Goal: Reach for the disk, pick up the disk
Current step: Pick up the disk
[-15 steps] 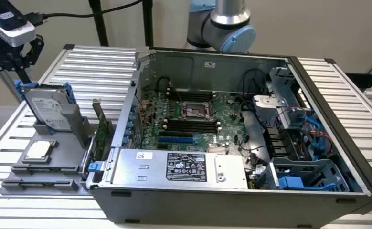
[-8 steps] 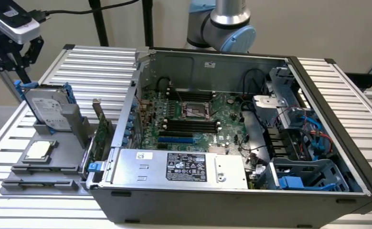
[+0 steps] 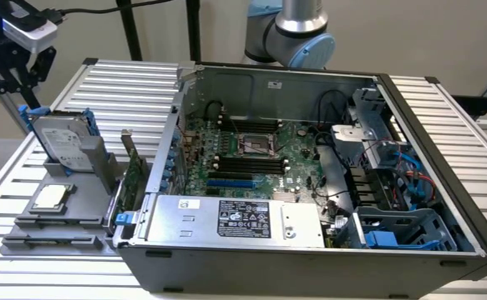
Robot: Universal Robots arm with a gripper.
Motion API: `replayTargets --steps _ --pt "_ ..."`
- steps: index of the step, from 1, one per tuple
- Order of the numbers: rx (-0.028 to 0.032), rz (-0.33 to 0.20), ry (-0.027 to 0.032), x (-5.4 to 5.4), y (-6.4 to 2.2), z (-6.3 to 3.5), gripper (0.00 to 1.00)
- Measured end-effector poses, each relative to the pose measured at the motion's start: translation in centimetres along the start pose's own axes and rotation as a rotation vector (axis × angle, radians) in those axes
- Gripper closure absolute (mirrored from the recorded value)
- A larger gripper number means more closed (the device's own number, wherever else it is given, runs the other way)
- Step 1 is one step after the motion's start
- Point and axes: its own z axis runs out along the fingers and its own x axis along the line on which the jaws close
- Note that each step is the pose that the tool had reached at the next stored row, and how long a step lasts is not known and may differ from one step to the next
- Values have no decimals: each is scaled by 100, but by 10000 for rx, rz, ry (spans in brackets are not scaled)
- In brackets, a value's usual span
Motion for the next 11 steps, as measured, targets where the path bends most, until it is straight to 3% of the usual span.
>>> replayTargets --steps 11 --pt "-1 -1807 67 0 0 -18 89"
